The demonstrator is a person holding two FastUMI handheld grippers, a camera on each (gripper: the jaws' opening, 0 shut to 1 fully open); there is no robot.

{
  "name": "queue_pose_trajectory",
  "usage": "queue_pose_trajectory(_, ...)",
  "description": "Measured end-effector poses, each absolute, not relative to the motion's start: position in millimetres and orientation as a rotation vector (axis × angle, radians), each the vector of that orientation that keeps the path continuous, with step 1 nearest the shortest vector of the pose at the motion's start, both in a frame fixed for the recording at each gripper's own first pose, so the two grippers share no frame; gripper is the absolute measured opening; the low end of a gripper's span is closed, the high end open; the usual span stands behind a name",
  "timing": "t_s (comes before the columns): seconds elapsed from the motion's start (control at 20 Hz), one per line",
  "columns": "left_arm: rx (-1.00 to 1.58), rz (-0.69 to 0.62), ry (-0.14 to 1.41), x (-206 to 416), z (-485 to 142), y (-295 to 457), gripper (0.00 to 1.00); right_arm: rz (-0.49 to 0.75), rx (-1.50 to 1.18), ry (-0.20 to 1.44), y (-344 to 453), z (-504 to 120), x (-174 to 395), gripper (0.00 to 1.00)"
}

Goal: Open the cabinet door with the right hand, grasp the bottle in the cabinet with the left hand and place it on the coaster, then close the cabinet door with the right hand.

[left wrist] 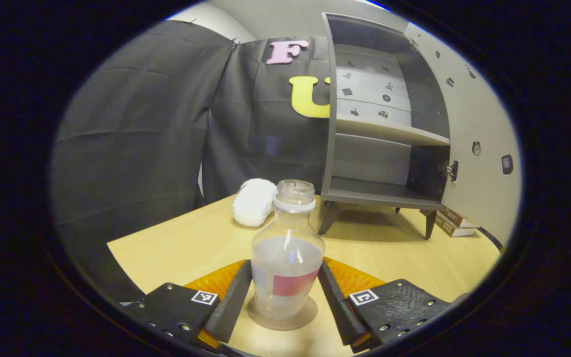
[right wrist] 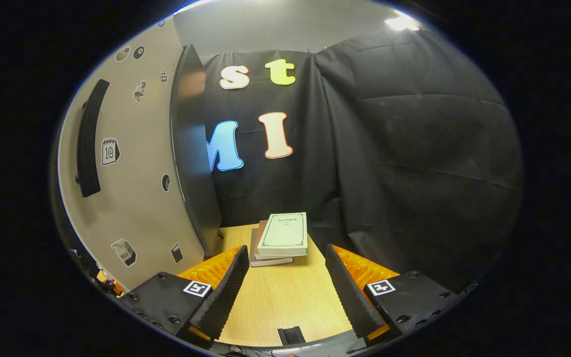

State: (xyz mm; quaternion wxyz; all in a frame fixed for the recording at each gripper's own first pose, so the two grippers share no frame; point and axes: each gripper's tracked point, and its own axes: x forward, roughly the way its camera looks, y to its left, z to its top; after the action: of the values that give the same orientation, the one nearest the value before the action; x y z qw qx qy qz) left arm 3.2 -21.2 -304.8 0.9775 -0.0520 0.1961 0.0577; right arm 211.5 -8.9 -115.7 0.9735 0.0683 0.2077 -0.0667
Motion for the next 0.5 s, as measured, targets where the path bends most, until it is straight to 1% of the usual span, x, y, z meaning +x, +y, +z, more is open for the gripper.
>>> queue_pose_trajectory(0.05, -0.088, 0.114, 0.389, 4, -296, -20, 0.81, -0.134, 0.140, 0.414, -9, -114, 211, 0.98)
queue_pose_trajectory(0.1, -0.075, 0.112, 0.376, 7, -285, -21, 0.81, -0.131, 0.144, 0.408, -9, -112, 213, 0.93)
queue_pose_trajectory(0.15, -0.067, 0.107, 0.364, 9, -274, -23, 0.78, -0.126, 0.149, 0.402, -9, -110, 216, 0.93)
queue_pose_trajectory(0.2, -0.063, 0.106, 0.351, 9, -263, -24, 0.78, -0.120, 0.154, 0.395, -8, -109, 217, 0.93)
queue_pose_trajectory(0.25, -0.060, 0.109, 0.339, 11, -250, -24, 0.78, -0.114, 0.159, 0.389, -7, -107, 218, 0.98)
queue_pose_trajectory(0.3, -0.058, 0.113, 0.327, 12, -238, -23, 0.78, -0.105, 0.165, 0.383, -6, -105, 218, 0.98)
queue_pose_trajectory(0.35, -0.049, 0.120, 0.320, 14, -226, -23, 0.78, -0.094, 0.173, 0.376, -4, -102, 220, 0.93)
queue_pose_trajectory(0.45, -0.033, 0.125, 0.298, 15, -199, -24, 0.81, -0.066, 0.184, 0.356, 1, -92, 223, 0.93)
queue_pose_trajectory(0.5, -0.025, 0.124, 0.285, 15, -186, -25, 0.78, -0.051, 0.189, 0.347, 3, -87, 225, 0.98)
